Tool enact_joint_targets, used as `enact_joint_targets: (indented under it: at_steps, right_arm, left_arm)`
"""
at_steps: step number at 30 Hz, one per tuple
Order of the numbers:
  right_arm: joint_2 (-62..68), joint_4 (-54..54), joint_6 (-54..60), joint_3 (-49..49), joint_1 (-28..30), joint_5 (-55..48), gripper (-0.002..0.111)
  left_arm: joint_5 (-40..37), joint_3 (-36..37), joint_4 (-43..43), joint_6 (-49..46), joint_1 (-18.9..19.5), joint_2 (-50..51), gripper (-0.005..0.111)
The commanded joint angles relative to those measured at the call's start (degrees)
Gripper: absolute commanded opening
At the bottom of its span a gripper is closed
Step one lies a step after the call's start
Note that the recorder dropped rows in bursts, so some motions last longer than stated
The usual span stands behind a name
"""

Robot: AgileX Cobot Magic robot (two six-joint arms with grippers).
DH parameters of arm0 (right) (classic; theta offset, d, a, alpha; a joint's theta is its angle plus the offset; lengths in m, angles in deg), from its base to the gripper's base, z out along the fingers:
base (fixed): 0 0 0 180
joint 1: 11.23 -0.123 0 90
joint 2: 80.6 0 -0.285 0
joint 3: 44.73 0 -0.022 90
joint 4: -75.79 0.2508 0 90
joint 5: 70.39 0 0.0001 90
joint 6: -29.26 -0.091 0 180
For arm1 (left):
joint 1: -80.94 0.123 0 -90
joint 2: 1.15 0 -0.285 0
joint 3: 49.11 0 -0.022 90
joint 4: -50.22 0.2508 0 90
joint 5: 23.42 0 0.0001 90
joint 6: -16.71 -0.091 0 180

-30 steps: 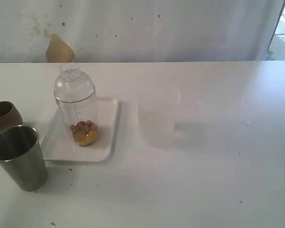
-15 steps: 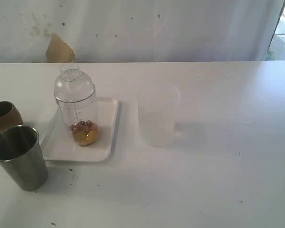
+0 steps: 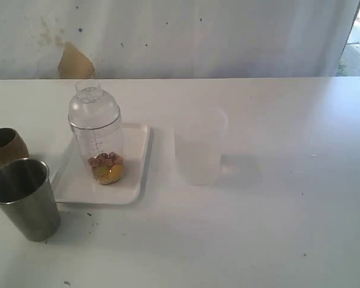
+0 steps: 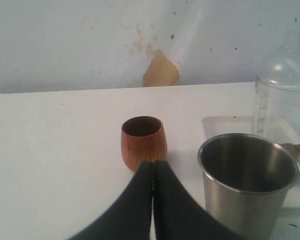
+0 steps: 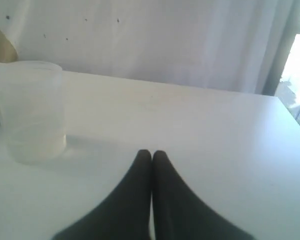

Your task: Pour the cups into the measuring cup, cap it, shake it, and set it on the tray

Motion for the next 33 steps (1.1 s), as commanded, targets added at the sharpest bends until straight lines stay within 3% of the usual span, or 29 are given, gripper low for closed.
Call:
enact_joint_targets:
  at_steps: [1, 33]
  right_arm:
    - [-0.27, -0.1, 0.61, 0.32, 5.02, -5.73, 0.0]
    - [-0.27, -0.41, -0.41, 0.32, 5.55, -8.24, 0.0]
  left_arm:
    - [-0.11, 0.29, 0.13, 0.12, -0.13, -0.14, 0.001]
    - [-0.11, 0.29, 0.13, 0.12, -0.13, -0.14, 0.001]
